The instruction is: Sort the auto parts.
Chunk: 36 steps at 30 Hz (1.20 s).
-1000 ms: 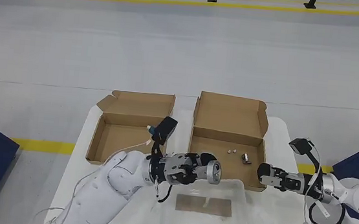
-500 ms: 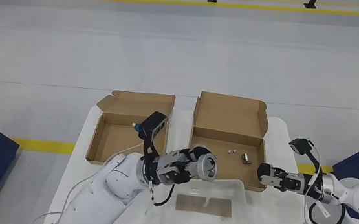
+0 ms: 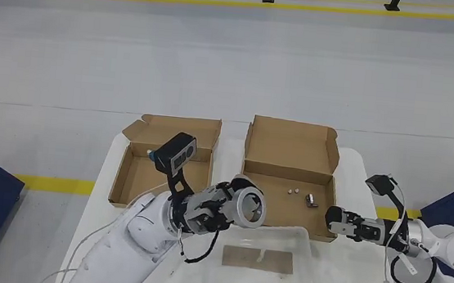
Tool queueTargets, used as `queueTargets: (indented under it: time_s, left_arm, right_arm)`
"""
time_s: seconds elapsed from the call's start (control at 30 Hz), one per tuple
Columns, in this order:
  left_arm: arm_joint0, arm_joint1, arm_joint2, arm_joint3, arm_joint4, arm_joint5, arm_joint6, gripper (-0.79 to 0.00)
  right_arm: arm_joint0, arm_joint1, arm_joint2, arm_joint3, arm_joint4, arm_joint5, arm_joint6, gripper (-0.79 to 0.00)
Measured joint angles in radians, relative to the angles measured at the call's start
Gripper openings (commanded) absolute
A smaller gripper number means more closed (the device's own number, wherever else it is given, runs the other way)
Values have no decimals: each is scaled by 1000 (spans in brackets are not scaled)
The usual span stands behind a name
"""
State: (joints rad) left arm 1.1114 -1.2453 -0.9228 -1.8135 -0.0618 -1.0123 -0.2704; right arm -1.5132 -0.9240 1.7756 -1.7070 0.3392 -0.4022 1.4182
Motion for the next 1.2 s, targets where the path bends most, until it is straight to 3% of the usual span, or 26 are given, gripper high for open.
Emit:
queueTargets:
  time_s: [0.4,0.9,1.2]
  left_arm:
    - [11,-2,-7,-15,15,22,16,-785]
    - [9,-46,8,-91,33,0,176,-785]
    - [5,-54,19,-100,41,0,185,-785]
  right_arm:
    - [0,0,0,0,0,0,0,0]
    - [0,0,0,0,0,0,0,0]
    - [0,0,0,0,0,0,0,0]
